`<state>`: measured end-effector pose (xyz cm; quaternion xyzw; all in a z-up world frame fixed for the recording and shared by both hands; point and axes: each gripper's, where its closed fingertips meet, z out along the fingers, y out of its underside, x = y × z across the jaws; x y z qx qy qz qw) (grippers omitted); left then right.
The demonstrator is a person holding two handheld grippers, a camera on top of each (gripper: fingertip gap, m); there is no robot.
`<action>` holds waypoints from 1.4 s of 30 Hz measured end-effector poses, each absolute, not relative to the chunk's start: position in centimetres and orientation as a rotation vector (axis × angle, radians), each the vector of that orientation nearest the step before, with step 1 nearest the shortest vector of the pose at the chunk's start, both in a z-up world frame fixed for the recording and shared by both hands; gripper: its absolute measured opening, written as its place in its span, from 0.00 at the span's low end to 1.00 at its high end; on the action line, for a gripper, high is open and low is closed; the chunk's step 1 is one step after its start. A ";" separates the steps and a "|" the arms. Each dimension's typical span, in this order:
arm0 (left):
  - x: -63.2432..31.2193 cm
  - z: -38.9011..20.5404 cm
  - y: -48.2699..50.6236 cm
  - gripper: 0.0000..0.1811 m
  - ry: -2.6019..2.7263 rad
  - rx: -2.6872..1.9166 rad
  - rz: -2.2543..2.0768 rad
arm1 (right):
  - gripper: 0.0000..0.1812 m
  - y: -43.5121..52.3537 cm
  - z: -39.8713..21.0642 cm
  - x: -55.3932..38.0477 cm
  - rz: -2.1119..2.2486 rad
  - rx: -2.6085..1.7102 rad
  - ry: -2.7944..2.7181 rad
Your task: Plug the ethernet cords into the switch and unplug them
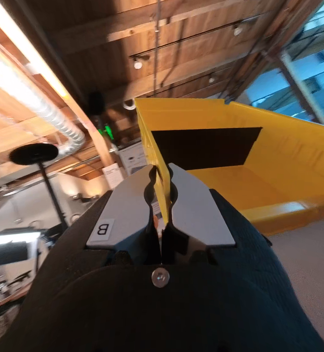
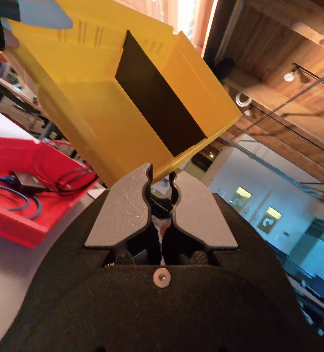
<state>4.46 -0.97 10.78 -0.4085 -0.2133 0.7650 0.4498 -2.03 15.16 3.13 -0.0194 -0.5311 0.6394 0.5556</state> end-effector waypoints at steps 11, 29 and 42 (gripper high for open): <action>-8.1 0.8 10.6 0.06 -0.634 -1.285 1.533 | 0.08 27.6 -6.2 -9.2 1.315 -0.355 -1.444; -12.7 -12.1 11.8 0.09 -1.004 -1.516 1.103 | 0.07 29.7 -13.3 -12.7 1.102 -0.482 -1.785; -12.3 -14.1 12.7 0.13 -0.980 -1.630 1.084 | 0.07 30.7 -13.7 -12.9 1.116 -0.546 -1.829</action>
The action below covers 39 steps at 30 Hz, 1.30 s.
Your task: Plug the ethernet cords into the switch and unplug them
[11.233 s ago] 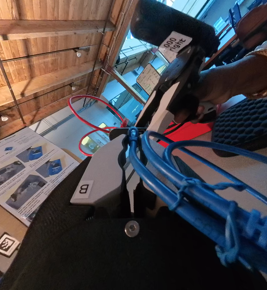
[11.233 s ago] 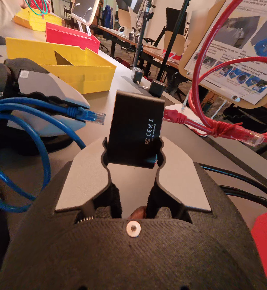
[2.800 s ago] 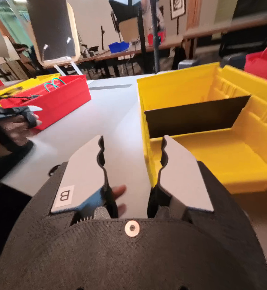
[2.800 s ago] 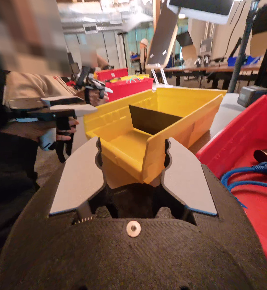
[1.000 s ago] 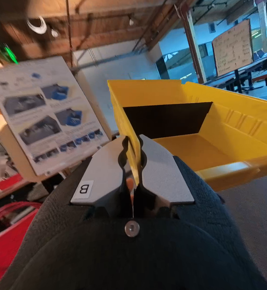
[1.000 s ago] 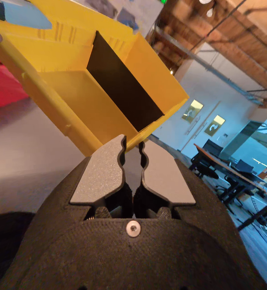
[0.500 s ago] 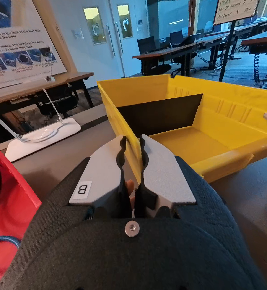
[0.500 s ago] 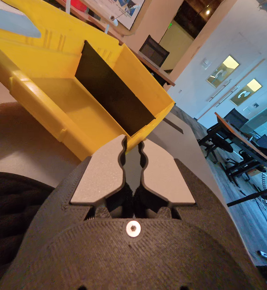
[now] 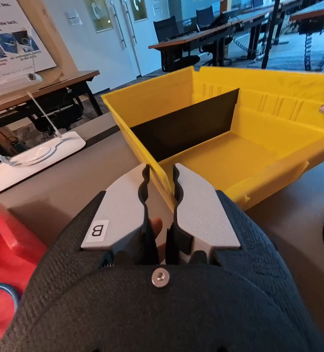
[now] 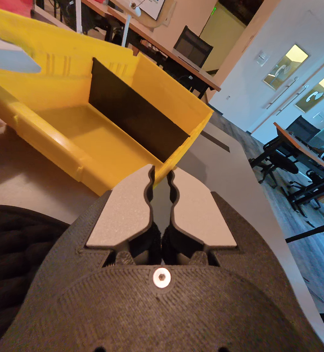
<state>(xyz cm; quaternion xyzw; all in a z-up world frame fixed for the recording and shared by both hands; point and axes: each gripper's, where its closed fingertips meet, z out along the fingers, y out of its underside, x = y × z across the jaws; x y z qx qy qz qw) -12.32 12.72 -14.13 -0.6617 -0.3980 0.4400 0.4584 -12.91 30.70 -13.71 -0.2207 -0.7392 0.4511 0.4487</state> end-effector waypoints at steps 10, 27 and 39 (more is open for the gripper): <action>-9.7 -12.7 12.9 0.36 -0.842 -1.774 1.016 | 0.30 31.1 -8.3 -11.0 1.411 -0.414 -1.594; -0.6 -19.5 -5.6 0.21 -1.027 -2.419 1.212 | 0.18 19.7 -18.5 -9.1 0.758 0.148 -2.242; 3.8 -19.5 -10.5 0.22 -1.005 -2.426 1.167 | 0.20 24.9 -18.6 -9.5 0.679 0.014 -2.343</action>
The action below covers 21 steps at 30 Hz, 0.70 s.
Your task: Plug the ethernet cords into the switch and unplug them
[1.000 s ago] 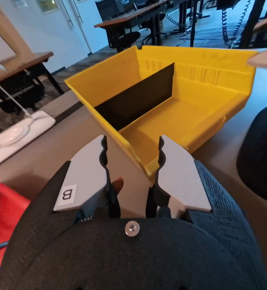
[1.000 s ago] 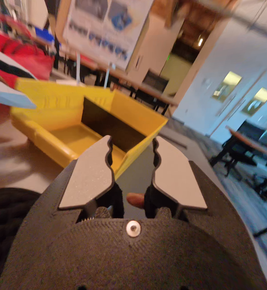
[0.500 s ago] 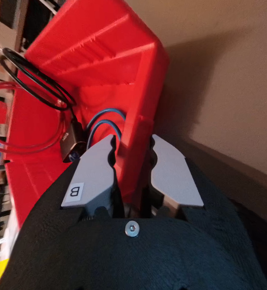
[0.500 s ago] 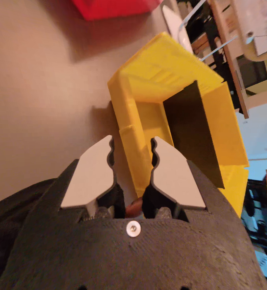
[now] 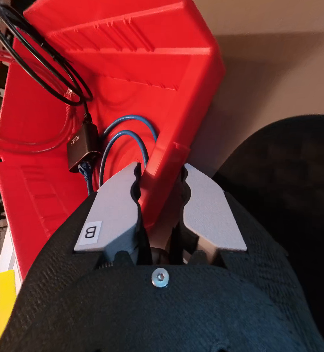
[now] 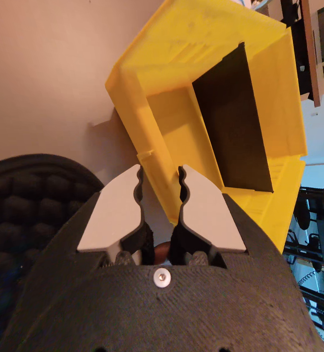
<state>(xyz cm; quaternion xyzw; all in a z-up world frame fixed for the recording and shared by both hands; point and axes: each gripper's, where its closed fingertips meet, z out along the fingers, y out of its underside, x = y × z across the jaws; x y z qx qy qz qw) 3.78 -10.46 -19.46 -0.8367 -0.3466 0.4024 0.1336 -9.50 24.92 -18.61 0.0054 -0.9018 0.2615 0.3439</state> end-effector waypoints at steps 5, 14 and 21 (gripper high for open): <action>4.9 -19.4 -12.8 0.22 -1.051 -2.431 1.196 | 0.20 26.8 -18.6 -9.4 0.666 0.003 -2.352; 7.4 -19.3 -15.9 0.21 -1.090 -2.455 1.163 | 0.20 30.9 -18.7 -9.6 0.644 -0.030 -2.367; 8.8 -19.1 -16.9 0.22 -1.073 -2.476 1.119 | 0.20 32.9 -18.6 -9.2 0.611 -0.042 -2.363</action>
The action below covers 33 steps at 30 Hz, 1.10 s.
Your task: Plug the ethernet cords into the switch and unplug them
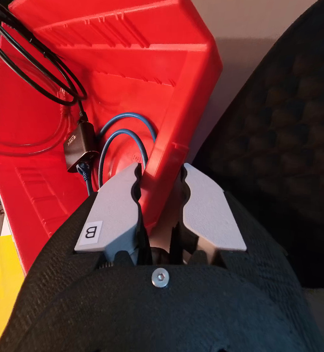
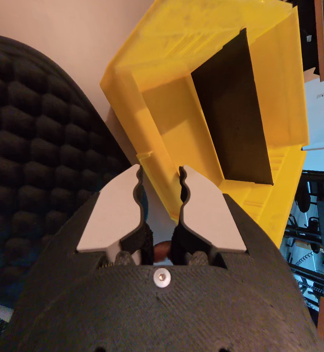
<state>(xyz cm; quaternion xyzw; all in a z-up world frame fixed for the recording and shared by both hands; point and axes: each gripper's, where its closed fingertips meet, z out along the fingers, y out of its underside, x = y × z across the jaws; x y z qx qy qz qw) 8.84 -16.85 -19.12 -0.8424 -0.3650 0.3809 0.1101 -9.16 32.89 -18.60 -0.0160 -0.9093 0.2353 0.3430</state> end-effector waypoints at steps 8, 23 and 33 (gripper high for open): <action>9.5 -15.8 -16.0 0.35 -1.223 -2.112 1.020 | 0.37 27.7 -9.1 -3.5 1.609 0.122 -1.931; 2.2 -10.3 -20.5 0.58 -1.564 -2.117 0.844 | 0.39 24.1 -6.4 1.8 2.503 0.133 -1.707; -1.8 -17.4 -27.3 0.56 -1.943 -2.365 0.388 | 0.35 24.2 -6.5 1.5 2.524 0.101 -1.681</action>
